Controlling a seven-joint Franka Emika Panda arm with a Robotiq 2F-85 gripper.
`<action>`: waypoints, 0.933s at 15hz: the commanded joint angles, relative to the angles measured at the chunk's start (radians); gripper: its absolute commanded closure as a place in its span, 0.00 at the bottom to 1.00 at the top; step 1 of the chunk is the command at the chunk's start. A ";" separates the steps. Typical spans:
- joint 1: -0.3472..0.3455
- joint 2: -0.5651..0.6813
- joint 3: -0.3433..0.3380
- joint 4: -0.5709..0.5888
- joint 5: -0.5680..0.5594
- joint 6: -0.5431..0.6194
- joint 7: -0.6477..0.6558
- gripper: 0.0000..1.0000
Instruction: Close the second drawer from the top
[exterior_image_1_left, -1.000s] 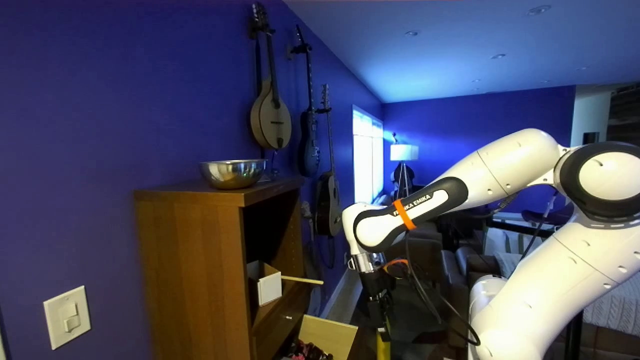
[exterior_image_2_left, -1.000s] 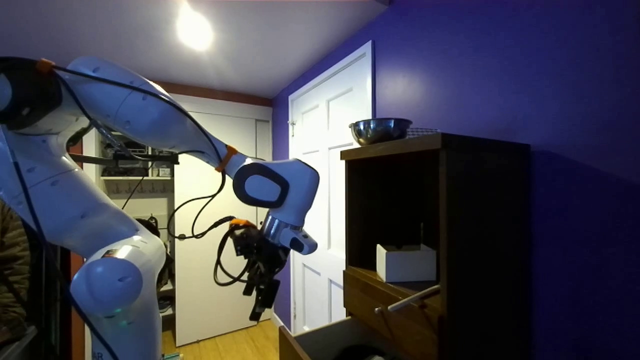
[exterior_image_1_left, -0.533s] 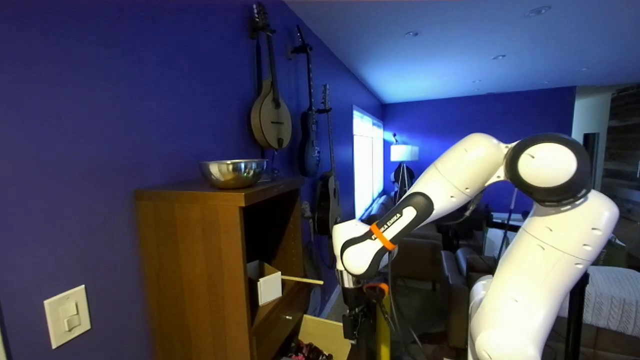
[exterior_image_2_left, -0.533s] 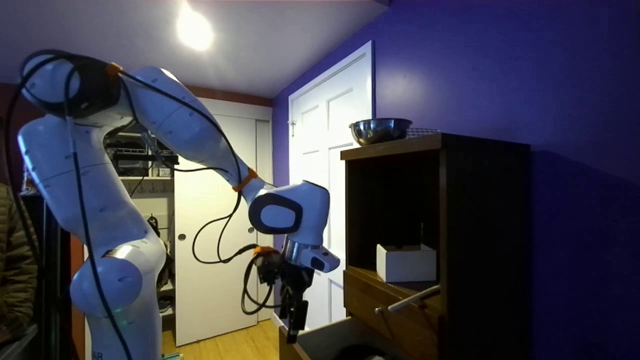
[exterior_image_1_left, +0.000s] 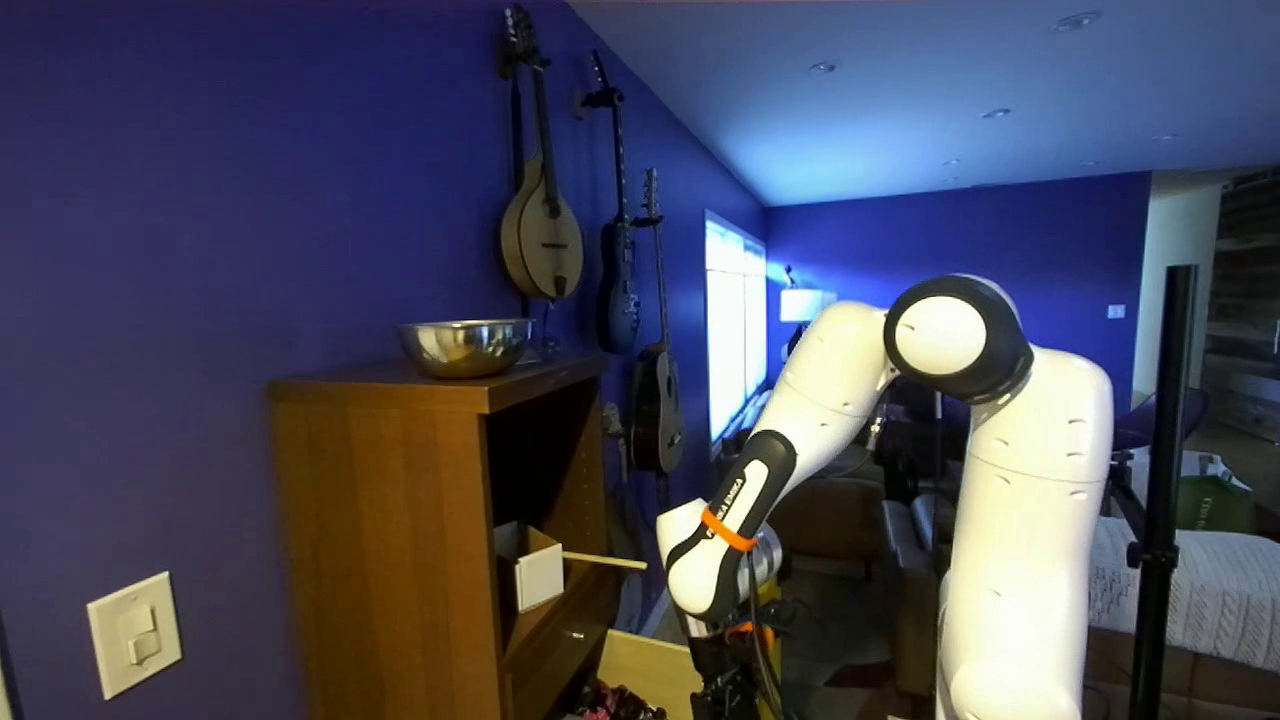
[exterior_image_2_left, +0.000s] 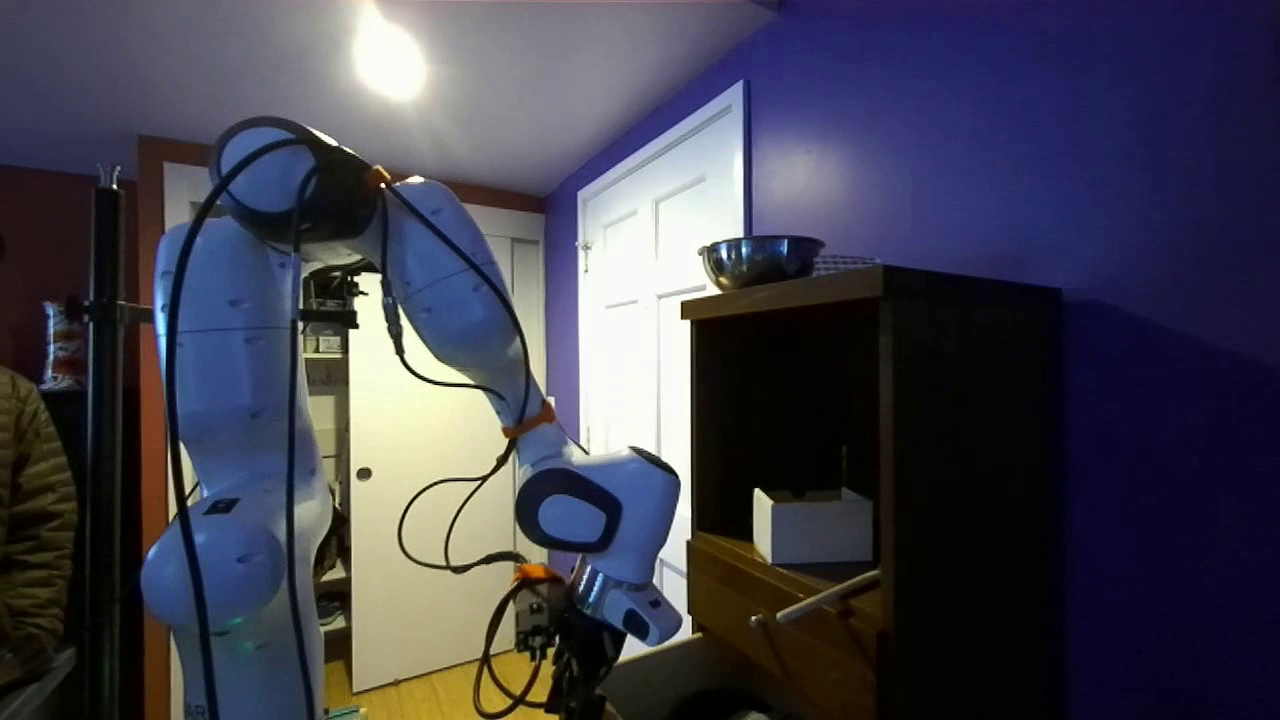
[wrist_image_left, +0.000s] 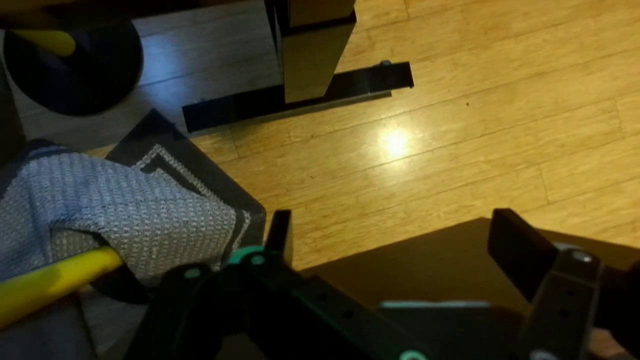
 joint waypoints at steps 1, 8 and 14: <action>0.004 0.038 0.007 0.002 0.056 0.173 -0.040 0.00; 0.015 0.159 0.042 0.006 -0.025 0.540 -0.045 0.00; 0.036 0.288 0.082 0.007 -0.004 0.971 -0.040 0.00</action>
